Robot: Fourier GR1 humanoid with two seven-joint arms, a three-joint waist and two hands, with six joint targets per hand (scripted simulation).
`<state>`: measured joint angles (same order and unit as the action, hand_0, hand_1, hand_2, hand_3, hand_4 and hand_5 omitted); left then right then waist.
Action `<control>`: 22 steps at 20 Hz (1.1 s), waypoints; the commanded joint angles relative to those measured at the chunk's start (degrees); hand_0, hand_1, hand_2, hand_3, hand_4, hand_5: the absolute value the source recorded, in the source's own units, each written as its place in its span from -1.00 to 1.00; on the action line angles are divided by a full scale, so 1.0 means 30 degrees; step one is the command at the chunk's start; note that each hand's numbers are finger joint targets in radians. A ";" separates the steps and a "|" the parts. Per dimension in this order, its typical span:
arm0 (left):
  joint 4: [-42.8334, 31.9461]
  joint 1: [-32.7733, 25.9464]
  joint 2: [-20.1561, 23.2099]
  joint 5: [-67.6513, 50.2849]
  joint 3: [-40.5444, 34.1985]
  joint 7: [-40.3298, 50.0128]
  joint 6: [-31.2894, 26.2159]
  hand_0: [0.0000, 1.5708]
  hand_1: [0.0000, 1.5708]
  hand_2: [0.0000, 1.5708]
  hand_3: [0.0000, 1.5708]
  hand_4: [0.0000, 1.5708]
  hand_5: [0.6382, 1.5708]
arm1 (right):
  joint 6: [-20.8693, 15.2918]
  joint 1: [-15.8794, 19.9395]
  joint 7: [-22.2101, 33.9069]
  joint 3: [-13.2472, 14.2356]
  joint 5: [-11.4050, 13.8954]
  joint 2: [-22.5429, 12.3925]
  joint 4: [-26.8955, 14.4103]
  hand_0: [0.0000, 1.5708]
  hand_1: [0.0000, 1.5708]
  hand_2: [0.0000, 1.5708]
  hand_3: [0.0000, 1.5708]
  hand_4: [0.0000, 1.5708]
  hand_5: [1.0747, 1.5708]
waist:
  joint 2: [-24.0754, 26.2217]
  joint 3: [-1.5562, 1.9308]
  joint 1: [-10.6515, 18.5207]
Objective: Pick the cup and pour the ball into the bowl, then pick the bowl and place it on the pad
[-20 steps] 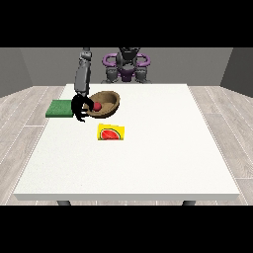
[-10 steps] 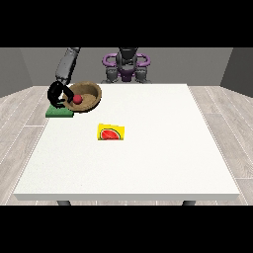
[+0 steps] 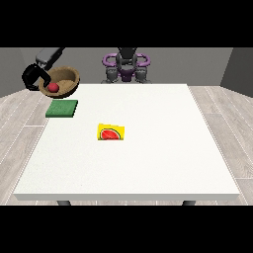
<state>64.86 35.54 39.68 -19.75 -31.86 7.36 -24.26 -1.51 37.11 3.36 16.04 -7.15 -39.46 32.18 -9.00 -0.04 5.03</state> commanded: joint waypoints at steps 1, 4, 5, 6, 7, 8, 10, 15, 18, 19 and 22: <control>0.0435 -0.1626 -0.0830 0.0345 0.0044 -0.1255 0.0346 -1.00 -1.00 -1.00 -1.00 0.53 0.94 | 0.1192 -0.0671 -0.0163 0.0637 -0.0412 -0.1025 -0.0401 1.00 1.00 1.00 -0.26 0.39 0.97 | 0.0144 0.0019 -0.0088; -0.0191 -0.0707 0.0366 -0.0113 -0.0039 -0.0840 -0.0085 -1.00 -1.00 -1.00 -1.00 0.53 0.95 | 0.0982 0.0112 0.0595 0.0422 -0.0123 -0.0959 -0.0345 1.00 1.00 1.00 -0.41 0.41 0.99 | -0.0440 0.0016 -0.0114; -0.0393 -0.1206 -0.0012 0.0131 -0.0099 -0.1428 0.0184 -1.00 -1.00 -1.00 -1.00 0.54 0.96 | 0.1193 -0.0367 -0.0066 0.0265 0.0030 -0.0843 -0.0142 1.00 1.00 1.00 -0.41 0.41 0.99 | -0.0510 0.0015 -0.0393; -0.1511 -0.1547 0.0980 0.0223 -0.0827 -0.2510 -0.0621 -1.00 -1.00 -1.00 -1.00 0.54 0.96 | 0.1434 -0.0921 -0.0659 0.0329 -0.0152 -0.0648 0.0321 1.00 1.00 1.00 -0.41 0.41 0.99 | -0.0720 0.0006 -0.1028; -0.1561 -0.1645 0.0886 -0.0058 -0.0403 -0.1847 -0.1000 -1.00 -1.00 -1.00 -1.00 0.54 0.96 | 0.1056 -0.0755 0.0340 0.0134 -0.0030 -0.0289 0.0419 1.00 1.00 1.00 -0.41 0.41 0.99 | 0.0247 0.0008 -0.0786; -0.2576 -0.1720 0.1332 0.0551 -0.0828 -0.2709 -0.0550 -1.00 -1.00 -1.00 -1.00 0.54 0.97 | 0.0679 -0.1133 -0.0175 -0.0313 0.0169 0.0730 0.1139 1.00 1.00 1.00 -0.41 0.41 0.99 | -0.0046 0.0000 -0.1491; -0.1821 -0.2159 0.0998 0.0473 -0.0916 -0.3959 -0.0690 -1.00 -1.00 -1.00 -1.00 0.55 0.96 | 0.0863 -0.1435 -0.1556 0.0839 -0.0435 -0.0070 0.0356 1.00 1.00 1.00 -0.38 0.37 0.99 | -0.1130 0.0015 -0.1028; -0.2494 -0.1954 0.1543 0.0008 -0.1037 -0.4459 -0.1461 -1.00 -1.00 -1.00 -1.00 0.54 0.97 | 0.0041 -0.1178 -0.1302 0.0886 -0.0720 0.1617 0.0136 1.00 1.00 1.00 -0.43 0.34 0.99 | -0.1501 0.0014 -0.0455; -0.1369 -0.2520 0.0034 0.0800 0.0210 -0.3745 0.0020 -1.00 -1.00 -1.00 -1.00 0.53 0.97 | -0.0310 -0.1767 -0.1662 0.0501 -0.0537 0.2929 0.0014 1.00 1.00 1.00 -0.32 0.29 1.00 | -0.0148 0.0021 -0.0751; -0.2045 -0.1726 0.0808 0.0543 0.0182 -0.3028 -0.0132 -1.00 -1.00 -1.00 -1.00 0.53 0.97 | -0.0062 -0.0642 -0.0282 0.0597 -0.0632 0.2070 0.0091 1.00 1.00 1.00 -0.26 0.29 1.00 | -0.0512 0.0018 -0.0821; -0.1350 -0.2030 0.0749 0.0205 -0.0019 -0.3182 -0.0163 -1.00 -1.00 -1.00 -1.00 0.53 0.97 | 0.1320 -0.1309 -0.1031 0.1945 -0.1727 0.0842 -0.0767 1.00 1.00 1.00 -0.24 0.26 1.00 | -0.0532 0.0031 -0.0982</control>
<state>59.03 29.38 42.85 -19.01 -32.74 -2.76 -26.04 0.34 33.02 -0.05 19.30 -10.14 -34.79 31.69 -10.67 0.00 2.48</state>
